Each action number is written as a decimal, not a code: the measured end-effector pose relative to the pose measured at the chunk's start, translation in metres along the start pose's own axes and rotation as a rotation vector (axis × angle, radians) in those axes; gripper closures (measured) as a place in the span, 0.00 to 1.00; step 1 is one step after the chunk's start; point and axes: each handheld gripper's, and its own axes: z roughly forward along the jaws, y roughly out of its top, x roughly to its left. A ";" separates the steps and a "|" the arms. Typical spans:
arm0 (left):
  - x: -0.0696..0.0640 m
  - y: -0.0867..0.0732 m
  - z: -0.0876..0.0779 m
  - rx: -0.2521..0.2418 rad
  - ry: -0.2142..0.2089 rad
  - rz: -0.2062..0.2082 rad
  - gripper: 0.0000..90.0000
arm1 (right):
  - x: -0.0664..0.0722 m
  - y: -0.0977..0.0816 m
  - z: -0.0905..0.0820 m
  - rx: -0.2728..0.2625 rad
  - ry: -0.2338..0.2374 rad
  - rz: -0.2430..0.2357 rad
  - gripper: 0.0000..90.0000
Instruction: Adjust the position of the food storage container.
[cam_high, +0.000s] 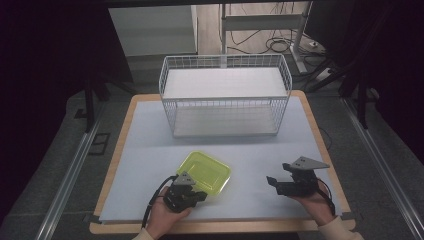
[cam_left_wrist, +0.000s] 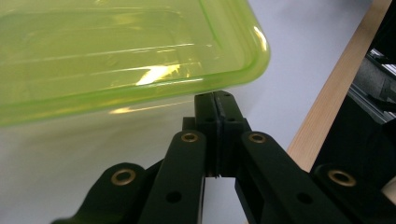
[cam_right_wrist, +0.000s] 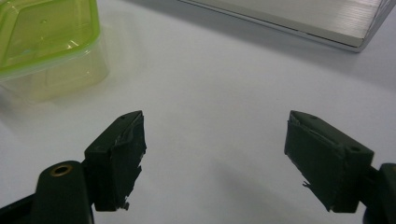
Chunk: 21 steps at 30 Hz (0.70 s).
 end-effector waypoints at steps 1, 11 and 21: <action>-0.001 0.001 0.002 -0.001 0.002 0.004 1.00 | 0.000 0.000 0.000 -0.001 0.000 -0.001 0.23; -0.010 0.015 0.018 -0.014 0.017 -0.006 1.00 | -0.001 0.000 0.000 0.000 0.001 -0.003 0.23; -0.024 0.031 0.039 -0.004 0.034 0.019 1.00 | -0.001 -0.001 0.000 0.002 0.002 -0.003 0.23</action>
